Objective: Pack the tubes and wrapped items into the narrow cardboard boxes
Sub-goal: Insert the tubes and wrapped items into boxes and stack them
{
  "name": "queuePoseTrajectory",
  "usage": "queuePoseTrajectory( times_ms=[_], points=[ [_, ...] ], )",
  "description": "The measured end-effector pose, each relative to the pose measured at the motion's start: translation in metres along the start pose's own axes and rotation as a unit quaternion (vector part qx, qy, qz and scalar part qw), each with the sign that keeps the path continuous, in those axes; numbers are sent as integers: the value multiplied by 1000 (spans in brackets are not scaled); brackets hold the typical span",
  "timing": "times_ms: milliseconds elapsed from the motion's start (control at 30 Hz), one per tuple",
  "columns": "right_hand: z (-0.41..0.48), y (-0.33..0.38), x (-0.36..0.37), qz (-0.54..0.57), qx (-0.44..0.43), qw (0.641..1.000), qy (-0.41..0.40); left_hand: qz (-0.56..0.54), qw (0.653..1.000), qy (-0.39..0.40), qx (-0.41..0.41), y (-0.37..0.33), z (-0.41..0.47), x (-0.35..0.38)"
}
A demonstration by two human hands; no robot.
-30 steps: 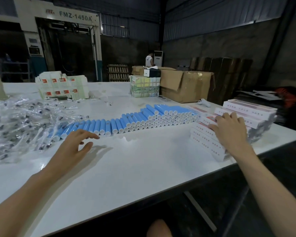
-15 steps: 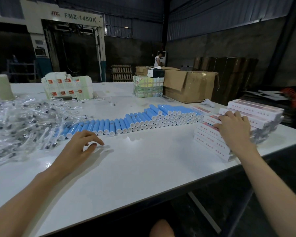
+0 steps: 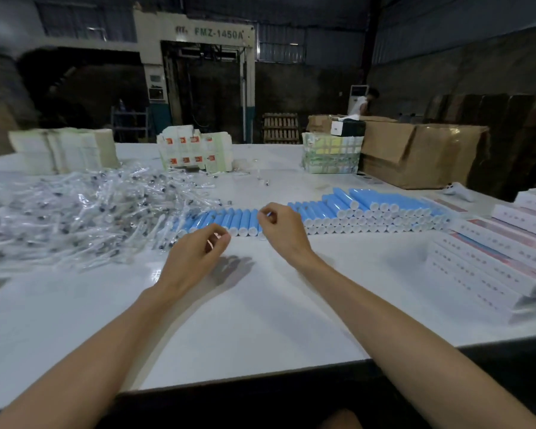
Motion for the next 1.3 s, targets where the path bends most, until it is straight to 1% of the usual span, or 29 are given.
queuePoseTrajectory(
  times_ms=[100,167,267,333,400,467,500,600,667,700,767,833,867,967,1000,1033,1067,1133,1200,1267,1300],
  points=[
    [-9,5,56,96,51,994,23,46,999,-3,-25,0,-2,-4],
    [-14,0,77,134,67,988,36,82,996,3,-20,-2,-2,-8],
    [-11,-17,89,165,90,981,54,150,988,21,-15,-3,3,-20],
    [-7,-28,92,184,113,975,51,200,978,37,-34,1,7,-37],
    [-5,-33,96,201,126,970,49,266,961,36,-63,12,7,-63],
    [-5,-34,101,209,117,969,63,347,933,21,-93,29,0,-101],
    [-6,-33,103,211,109,969,73,392,913,10,-113,40,-7,-122],
    [-7,-28,106,209,76,970,95,509,838,-20,-194,74,-35,-189],
    [-8,-25,108,206,55,972,102,545,796,-36,-260,94,-54,-228],
    [-8,-24,108,206,49,972,105,556,778,-32,-291,102,-65,-243],
    [-10,-23,108,206,40,972,109,578,744,7,-337,117,-83,-262],
    [-10,-22,107,205,36,972,110,595,721,53,-351,130,-99,-269],
    [-10,-22,106,205,34,972,109,601,717,61,-347,135,-104,-271],
    [-11,-22,105,204,34,972,108,611,722,48,-321,142,-109,-276],
    [-11,-22,105,204,36,972,108,609,728,38,-311,142,-108,-276],
    [-11,-21,105,204,37,972,108,597,742,31,-302,140,-105,-275],
    [-11,-21,105,204,38,972,108,564,771,19,-295,137,-101,-274],
    [-11,-20,105,204,39,972,106,453,843,-10,-289,125,-89,-269],
    [-11,-20,104,205,42,972,105,340,900,-21,-274,104,-74,-261],
    [-11,-19,104,204,44,972,105,201,938,-44,-278,79,-63,-248],
    [-12,-19,104,203,44,972,105,96,947,-57,-302,69,-59,-236]
  ],
)
Point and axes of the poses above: each hand's wrist, its own z-axis towards the middle knuckle, its own x-axis out of the palm, y = z × x, the point moved 5 cm from there along z, towards the middle knuckle, and after that the axes turned 9 degrees about -y, right-handed, at the moved point
